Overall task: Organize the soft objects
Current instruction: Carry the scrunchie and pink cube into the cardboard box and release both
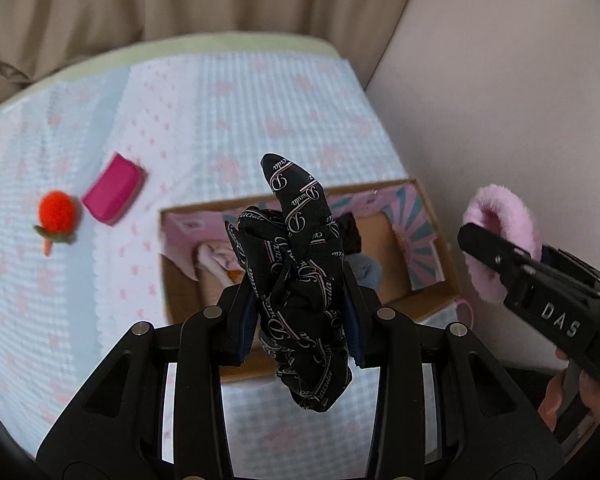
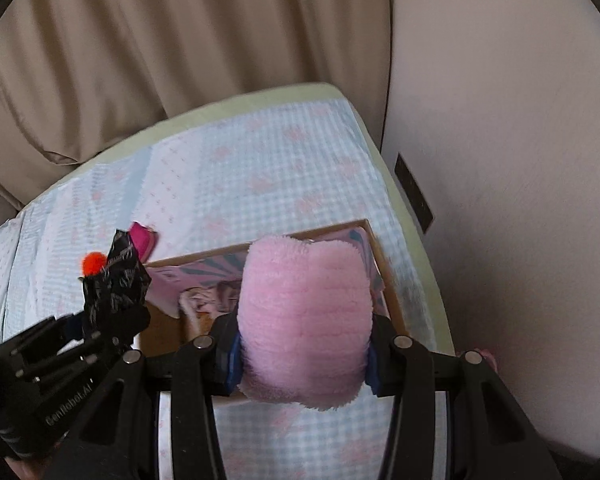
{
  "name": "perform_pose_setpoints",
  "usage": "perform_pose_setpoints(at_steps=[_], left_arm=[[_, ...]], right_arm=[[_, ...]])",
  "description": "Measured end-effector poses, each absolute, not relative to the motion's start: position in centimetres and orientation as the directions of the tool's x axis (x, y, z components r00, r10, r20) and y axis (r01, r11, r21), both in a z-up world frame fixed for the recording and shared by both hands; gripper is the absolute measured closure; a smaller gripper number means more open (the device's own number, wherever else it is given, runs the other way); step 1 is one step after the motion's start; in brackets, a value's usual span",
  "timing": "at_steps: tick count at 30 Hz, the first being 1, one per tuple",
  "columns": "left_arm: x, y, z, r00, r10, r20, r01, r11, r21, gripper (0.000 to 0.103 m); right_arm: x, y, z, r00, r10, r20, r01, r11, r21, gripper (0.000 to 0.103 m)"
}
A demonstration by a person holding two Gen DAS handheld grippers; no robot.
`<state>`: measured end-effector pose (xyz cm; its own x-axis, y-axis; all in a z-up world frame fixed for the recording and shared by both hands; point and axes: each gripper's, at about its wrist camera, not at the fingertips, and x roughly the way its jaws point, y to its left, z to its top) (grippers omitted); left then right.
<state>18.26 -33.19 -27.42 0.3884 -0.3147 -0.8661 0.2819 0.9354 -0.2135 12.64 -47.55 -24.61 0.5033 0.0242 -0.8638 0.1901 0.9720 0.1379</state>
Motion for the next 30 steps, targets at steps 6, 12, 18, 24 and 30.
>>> perform_pose_setpoints(at_steps=[6,12,18,24,30], left_arm=[[20.5,-35.5,-34.6,0.283,-0.259,-0.924,0.282,0.943,-0.178,0.07],[21.2,-36.5,-38.2,0.239,-0.177,-0.955,0.263,0.958,-0.112,0.07],[21.5,-37.8,-39.0,0.21,-0.108,-0.972,0.309,0.95,-0.039,0.0],[20.8,-37.3,-38.4,0.234,-0.098,-0.967,0.32,0.947,-0.018,0.0],[20.7,-37.3,-37.6,0.243,-0.109,-0.964,0.324,0.946,-0.026,0.0]], right_arm=[[16.4,-50.0,-30.5,0.409,0.096,-0.907,0.207,0.959,0.195,0.06],[18.7,-51.0,-34.7,0.348,0.141,-0.927,0.193,0.957,0.218,0.06],[19.7,-51.5,-36.0,0.336,0.173,-0.926,0.184,0.952,0.244,0.029],[19.5,-51.8,-36.5,0.347,0.212,-0.914,0.145,0.95,0.275,0.0],[19.4,-51.6,-36.6,0.334,0.22,-0.917,0.138,0.95,0.279,0.0]])
